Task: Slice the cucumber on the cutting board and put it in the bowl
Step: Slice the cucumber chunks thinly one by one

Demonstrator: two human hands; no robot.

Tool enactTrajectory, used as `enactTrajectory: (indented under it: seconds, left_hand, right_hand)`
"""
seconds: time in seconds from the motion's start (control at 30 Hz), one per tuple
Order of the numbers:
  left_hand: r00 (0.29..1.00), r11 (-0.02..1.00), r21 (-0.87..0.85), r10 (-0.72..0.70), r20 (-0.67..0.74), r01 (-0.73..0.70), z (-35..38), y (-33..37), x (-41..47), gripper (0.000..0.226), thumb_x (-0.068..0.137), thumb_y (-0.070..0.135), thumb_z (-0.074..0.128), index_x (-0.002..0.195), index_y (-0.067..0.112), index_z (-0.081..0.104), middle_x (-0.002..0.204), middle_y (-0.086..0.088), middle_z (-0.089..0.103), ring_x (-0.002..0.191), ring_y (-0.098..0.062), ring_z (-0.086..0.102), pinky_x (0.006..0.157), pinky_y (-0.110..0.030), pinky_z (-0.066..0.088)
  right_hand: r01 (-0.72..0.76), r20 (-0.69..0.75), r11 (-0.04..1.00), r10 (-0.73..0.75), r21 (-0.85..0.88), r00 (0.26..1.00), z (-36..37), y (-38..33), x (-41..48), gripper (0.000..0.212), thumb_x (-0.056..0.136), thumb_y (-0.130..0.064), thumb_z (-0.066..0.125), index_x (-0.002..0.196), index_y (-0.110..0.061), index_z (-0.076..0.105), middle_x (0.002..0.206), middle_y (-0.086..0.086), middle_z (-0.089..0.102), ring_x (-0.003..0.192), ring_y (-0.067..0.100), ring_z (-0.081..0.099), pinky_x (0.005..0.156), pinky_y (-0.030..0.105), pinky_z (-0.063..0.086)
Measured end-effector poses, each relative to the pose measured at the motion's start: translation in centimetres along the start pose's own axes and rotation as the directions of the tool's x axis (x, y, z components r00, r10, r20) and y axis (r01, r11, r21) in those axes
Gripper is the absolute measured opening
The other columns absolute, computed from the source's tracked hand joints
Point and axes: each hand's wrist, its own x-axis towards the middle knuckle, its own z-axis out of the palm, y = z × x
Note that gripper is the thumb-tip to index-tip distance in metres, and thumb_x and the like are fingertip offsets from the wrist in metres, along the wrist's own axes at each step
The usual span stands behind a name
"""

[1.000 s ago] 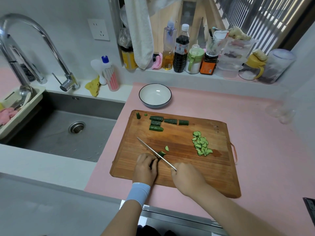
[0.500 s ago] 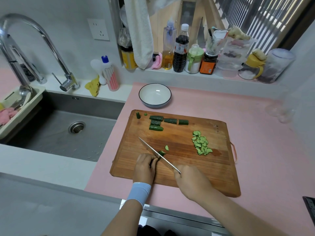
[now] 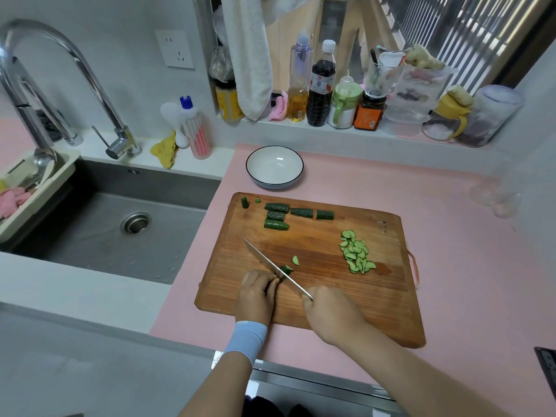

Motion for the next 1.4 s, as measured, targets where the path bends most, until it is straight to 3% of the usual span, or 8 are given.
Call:
enactTrajectory:
  seconds: [0.23,0.43,0.73,1.0,1.4]
  left_hand:
    - [1.000,1.000,0.003,0.008,-0.020,-0.008,-0.2,0.2,0.0,0.007,0.079,0.007,0.079,0.079,0.011,0.072,0.079,0.002,0.065,0.081,-0.015,0.055,0.084,-0.007,0.036]
    - [1.000,1.000,0.000,-0.013,-0.013,0.013,0.0,0.1,0.0,0.007,0.080,0.009,0.079,0.079,0.012,0.072,0.080,0.003,0.065,0.083,-0.011,0.054,0.085,-0.005,0.034]
    - [1.000,1.000,-0.011,-0.018,-0.005,0.018,0.0,0.0,0.1,0.008,0.081,0.008,0.077,0.078,0.013,0.072,0.079,0.005,0.064,0.083,-0.009,0.052,0.084,-0.006,0.034]
    - [1.000,1.000,-0.009,-0.025,0.000,0.025,-0.1,0.0,0.1,0.007,0.081,0.009,0.077,0.079,0.014,0.072,0.080,0.005,0.064,0.083,-0.005,0.049,0.084,-0.005,0.033]
    - [1.000,1.000,-0.011,-0.025,0.006,0.025,-0.1,0.0,0.1,0.005,0.082,0.010,0.076,0.080,0.013,0.073,0.080,0.004,0.064,0.085,-0.007,0.052,0.084,-0.005,0.034]
  right_hand:
    - [0.009,-0.004,1.000,-0.009,-0.012,1.000,-0.2,0.1,-0.6,0.025,0.101,-0.031,0.041,0.087,-0.022,0.060,0.075,-0.003,0.058,0.074,0.027,0.056,0.062,0.031,0.037]
    - [0.025,-0.028,1.000,-0.025,-0.013,0.999,-0.5,0.4,-1.4,0.034,0.100,-0.032,0.042,0.066,-0.027,0.043,0.067,-0.006,0.053,0.068,0.024,0.053,0.057,0.032,0.033]
    - [0.027,-0.017,1.000,-0.027,-0.008,0.999,-0.5,0.6,-1.2,0.035,0.101,-0.032,0.042,0.066,-0.027,0.043,0.066,-0.007,0.052,0.063,0.020,0.050,0.047,0.028,0.029]
    - [0.026,-0.017,0.999,-0.026,-0.026,1.000,-0.6,0.4,-1.1,0.027,0.101,-0.034,0.042,0.078,-0.025,0.053,0.070,-0.005,0.055,0.068,0.023,0.053,0.058,0.031,0.036]
    - [0.012,-0.004,1.000,-0.012,-0.009,1.000,-0.4,0.0,-0.6,0.032,0.102,-0.032,0.042,0.070,-0.026,0.047,0.072,-0.003,0.056,0.071,0.025,0.055,0.060,0.031,0.037]
